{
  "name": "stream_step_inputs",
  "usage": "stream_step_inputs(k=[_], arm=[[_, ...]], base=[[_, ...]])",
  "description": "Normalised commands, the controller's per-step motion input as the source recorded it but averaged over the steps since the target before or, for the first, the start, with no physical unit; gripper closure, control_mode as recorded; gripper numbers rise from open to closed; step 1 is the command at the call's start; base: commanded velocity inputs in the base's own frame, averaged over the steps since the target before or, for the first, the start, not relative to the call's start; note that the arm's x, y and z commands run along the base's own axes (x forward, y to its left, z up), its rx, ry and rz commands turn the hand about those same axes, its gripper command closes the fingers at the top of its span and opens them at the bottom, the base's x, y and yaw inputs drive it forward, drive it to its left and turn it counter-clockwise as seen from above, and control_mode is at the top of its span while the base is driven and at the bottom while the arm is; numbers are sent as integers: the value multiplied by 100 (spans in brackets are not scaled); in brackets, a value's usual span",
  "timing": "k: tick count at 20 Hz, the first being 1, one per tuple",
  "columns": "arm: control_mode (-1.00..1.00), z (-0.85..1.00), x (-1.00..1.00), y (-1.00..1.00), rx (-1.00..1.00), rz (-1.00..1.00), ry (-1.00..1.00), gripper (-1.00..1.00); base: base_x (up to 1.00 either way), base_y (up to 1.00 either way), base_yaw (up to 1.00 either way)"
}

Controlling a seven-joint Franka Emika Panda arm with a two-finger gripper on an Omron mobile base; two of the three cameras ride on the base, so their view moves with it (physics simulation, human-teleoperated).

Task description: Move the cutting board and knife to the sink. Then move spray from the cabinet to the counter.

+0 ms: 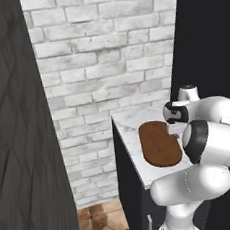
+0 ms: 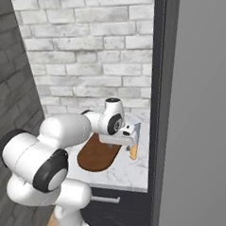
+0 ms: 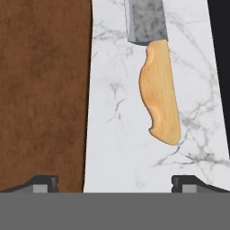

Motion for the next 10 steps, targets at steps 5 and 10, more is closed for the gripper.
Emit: stream_step_inputs(k=[5, 10], arm=[[-100, 0, 3, -17, 0, 3, 0, -100], [-100, -5, 20, -27, 0, 1, 3, -100]], base=[[0, 0, 0], [0, 0, 0]])
